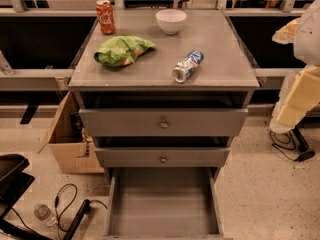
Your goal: Place green rice chip bag into top drawer
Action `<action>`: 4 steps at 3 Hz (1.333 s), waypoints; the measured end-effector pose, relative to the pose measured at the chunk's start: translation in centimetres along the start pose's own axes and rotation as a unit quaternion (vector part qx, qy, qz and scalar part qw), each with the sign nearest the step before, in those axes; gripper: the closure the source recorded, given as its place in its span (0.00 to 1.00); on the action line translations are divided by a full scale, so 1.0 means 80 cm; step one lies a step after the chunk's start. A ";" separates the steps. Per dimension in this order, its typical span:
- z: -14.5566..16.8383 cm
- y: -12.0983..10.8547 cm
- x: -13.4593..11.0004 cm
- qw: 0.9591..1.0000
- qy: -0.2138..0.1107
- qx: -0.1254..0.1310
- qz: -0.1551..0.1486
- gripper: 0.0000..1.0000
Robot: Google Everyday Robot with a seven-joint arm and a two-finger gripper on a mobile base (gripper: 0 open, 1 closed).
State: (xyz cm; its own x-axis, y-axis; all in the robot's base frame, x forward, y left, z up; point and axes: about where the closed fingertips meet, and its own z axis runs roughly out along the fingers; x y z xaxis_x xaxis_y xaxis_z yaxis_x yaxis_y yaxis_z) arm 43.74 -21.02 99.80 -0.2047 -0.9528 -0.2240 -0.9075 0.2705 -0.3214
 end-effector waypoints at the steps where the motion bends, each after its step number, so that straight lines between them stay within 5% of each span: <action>1: 0.000 0.000 0.000 1.000 0.000 0.000 0.000 0.00; 2: 0.005 -0.008 -0.011 1.000 -0.013 0.005 -0.011 0.00; 3: 0.021 -0.040 -0.056 0.997 -0.059 0.015 -0.054 0.00; 4: 0.038 -0.077 -0.128 0.987 -0.093 0.035 -0.125 0.00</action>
Offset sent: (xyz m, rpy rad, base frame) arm 0.0248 0.0181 -0.0036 0.0376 -0.0344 0.0718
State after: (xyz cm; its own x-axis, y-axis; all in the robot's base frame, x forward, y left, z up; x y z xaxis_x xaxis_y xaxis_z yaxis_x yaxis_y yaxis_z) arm 52.50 -12.50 101.30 0.0986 -0.9508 -0.2936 -0.8924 0.0460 -0.4488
